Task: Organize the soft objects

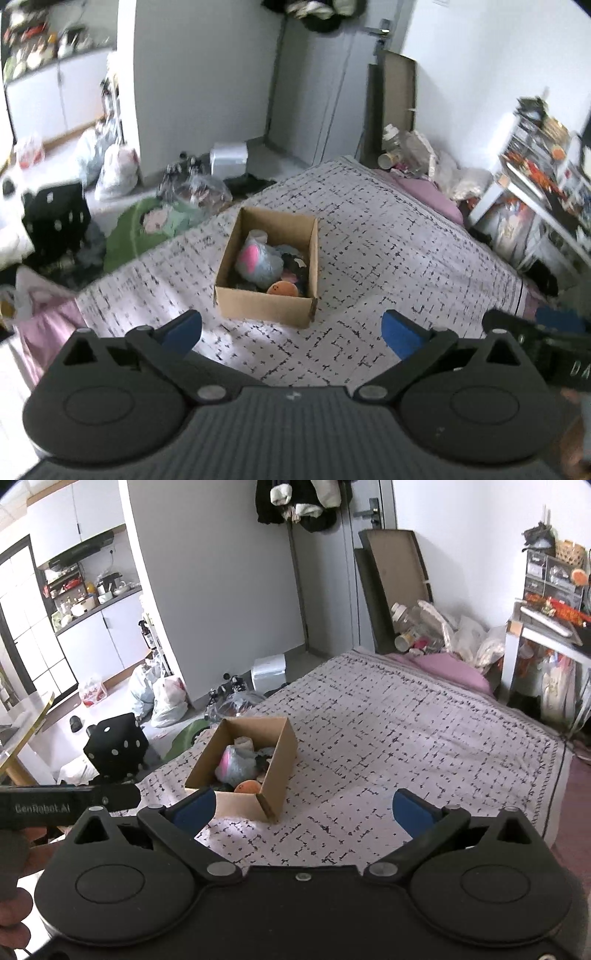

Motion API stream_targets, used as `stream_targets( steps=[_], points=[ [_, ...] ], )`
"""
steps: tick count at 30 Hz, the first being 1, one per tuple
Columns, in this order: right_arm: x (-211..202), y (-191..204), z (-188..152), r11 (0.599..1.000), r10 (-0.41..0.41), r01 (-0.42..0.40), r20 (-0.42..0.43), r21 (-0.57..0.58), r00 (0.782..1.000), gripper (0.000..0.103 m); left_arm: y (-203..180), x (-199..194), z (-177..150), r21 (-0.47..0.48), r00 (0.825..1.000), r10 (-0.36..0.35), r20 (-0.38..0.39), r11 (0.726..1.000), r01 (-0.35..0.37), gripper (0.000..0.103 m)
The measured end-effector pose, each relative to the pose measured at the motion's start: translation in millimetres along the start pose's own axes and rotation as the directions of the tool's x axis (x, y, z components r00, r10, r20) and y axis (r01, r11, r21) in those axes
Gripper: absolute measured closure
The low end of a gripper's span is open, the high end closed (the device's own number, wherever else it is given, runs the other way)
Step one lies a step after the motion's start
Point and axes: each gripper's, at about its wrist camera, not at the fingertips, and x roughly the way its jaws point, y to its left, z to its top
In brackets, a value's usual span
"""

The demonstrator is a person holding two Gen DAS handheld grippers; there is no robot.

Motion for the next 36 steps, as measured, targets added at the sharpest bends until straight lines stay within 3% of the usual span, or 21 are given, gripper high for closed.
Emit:
stream_targets(
  steps=[13, 21, 36],
  points=[
    [-33.7, -6.9, -24.0, 0.999, -0.030, 0.030, 0.007, 0.015, 1.000, 0.000, -16.4, -34.8, -26.0, 0.080, 0.999, -0.025, 0.028, 0.997, 0.022, 0.000],
    [-56.8, -19.7, -28.7, 0.997, -0.064, 0.062, 0.041, 0.038, 0.997, 0.000, -29.1, -49.5, -32.1, 0.122, 0.999, 0.001, 0.050, 0.992, -0.007, 0.000],
    [-70.8, -21.0, -34.6, 0.998, -0.063, 0.061, 0.079, 0.017, 0.995, 0.000, -25.7, -62.4, -37.9, 0.085, 0.998, -0.005, 0.066, 0.996, 0.000, 0.000]
  ],
)
